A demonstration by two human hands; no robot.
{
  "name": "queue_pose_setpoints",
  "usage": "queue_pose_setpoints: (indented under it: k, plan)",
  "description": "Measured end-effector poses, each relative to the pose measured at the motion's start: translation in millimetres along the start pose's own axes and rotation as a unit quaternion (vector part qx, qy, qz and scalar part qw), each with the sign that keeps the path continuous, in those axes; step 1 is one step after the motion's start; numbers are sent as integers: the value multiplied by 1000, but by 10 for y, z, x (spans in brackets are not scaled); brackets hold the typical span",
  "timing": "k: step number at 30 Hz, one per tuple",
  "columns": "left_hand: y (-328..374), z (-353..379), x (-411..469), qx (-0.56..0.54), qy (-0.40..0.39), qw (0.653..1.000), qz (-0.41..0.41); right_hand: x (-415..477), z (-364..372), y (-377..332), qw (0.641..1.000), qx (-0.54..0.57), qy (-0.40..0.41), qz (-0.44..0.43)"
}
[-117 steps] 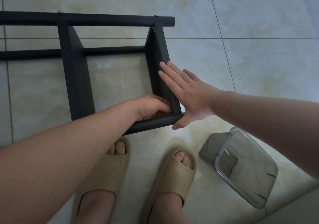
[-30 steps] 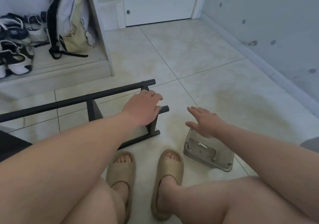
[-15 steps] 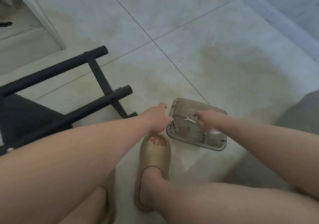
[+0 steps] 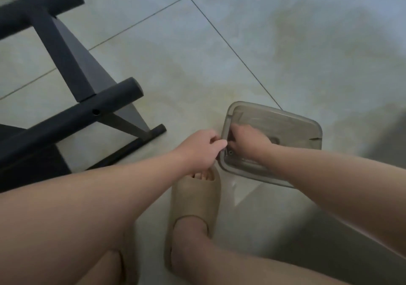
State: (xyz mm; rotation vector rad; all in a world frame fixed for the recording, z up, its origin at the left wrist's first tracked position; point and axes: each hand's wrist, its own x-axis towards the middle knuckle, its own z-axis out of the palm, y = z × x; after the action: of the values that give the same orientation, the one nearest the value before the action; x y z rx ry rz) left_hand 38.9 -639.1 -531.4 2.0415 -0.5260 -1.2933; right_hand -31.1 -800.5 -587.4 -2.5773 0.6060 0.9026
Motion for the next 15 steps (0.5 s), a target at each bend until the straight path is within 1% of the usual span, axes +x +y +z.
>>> queue_pose_setpoints:
  k: [4, 10, 13, 15]
  plan:
    - [-32, -2, 23, -16, -2, 1000, 0, 75, 21, -21, 999, 42, 17, 27]
    - [27, -39, -37, -8, -11, 999, -32, -57, -189, 32, 995, 66, 7, 76]
    - [113, -162, -170, 41, -17, 998, -51, -281, -394, -10, 993, 97, 23, 60]
    - [199, -283, -327, 110, -40, 992, -51, -475, -573, -89, 993, 112, 26, 37]
